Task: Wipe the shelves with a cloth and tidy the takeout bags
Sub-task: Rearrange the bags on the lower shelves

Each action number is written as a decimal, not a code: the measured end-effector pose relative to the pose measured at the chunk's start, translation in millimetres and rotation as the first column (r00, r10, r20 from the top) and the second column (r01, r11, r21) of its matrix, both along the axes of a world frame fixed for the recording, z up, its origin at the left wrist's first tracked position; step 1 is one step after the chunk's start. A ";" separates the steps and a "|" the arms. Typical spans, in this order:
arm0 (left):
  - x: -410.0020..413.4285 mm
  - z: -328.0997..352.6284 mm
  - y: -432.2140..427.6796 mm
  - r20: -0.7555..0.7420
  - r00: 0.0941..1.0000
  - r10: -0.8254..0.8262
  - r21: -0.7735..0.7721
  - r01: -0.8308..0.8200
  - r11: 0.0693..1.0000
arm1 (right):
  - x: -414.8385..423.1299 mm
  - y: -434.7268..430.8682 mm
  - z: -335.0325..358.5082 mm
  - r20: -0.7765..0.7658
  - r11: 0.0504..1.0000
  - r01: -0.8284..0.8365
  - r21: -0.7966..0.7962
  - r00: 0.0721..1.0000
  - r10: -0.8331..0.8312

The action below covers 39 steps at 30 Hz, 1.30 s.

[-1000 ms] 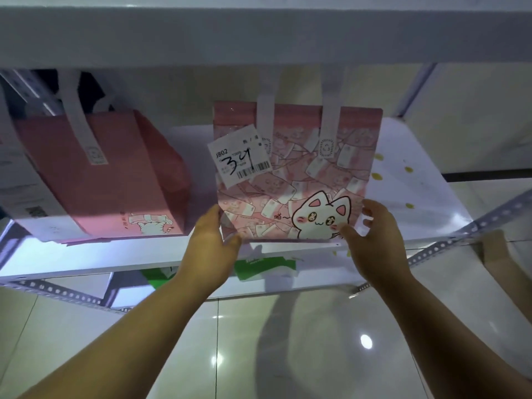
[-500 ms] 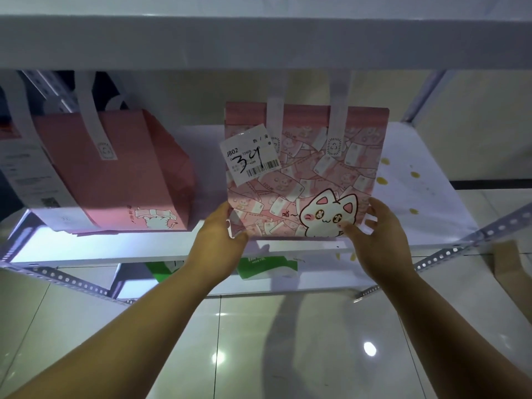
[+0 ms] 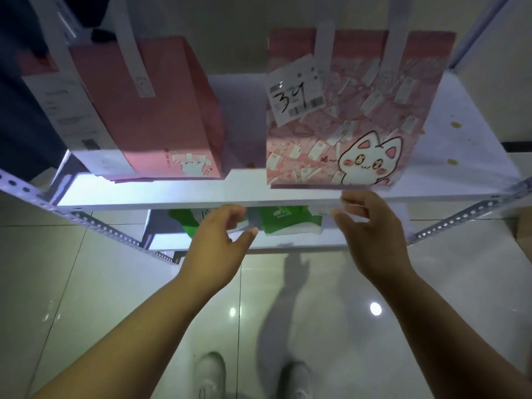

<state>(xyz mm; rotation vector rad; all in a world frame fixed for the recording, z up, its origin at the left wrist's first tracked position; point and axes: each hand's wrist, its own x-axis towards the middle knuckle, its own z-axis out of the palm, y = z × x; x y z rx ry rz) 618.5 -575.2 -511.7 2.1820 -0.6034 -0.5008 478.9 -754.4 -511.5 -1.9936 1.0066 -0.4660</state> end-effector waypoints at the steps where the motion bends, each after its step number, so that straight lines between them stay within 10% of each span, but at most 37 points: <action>1: 4.8 -9.5 13.7 -0.020 1.000 0.000 0.009 0.000 1.000 | 6.8 14.9 -10.3 -0.002 1.000 -0.024 0.007 1.000 0.024; 22: 100.7 -282.3 110.8 -0.175 0.958 0.225 -0.136 -0.250 0.959 | 128.2 116.4 -265.9 -0.003 0.979 -0.141 0.146 0.990 0.143; 39: 148.9 -382.8 70.8 0.142 0.894 0.424 -0.340 -0.359 0.869 | 220.9 77.6 -364.5 -0.250 0.996 -0.052 -0.072 0.968 0.032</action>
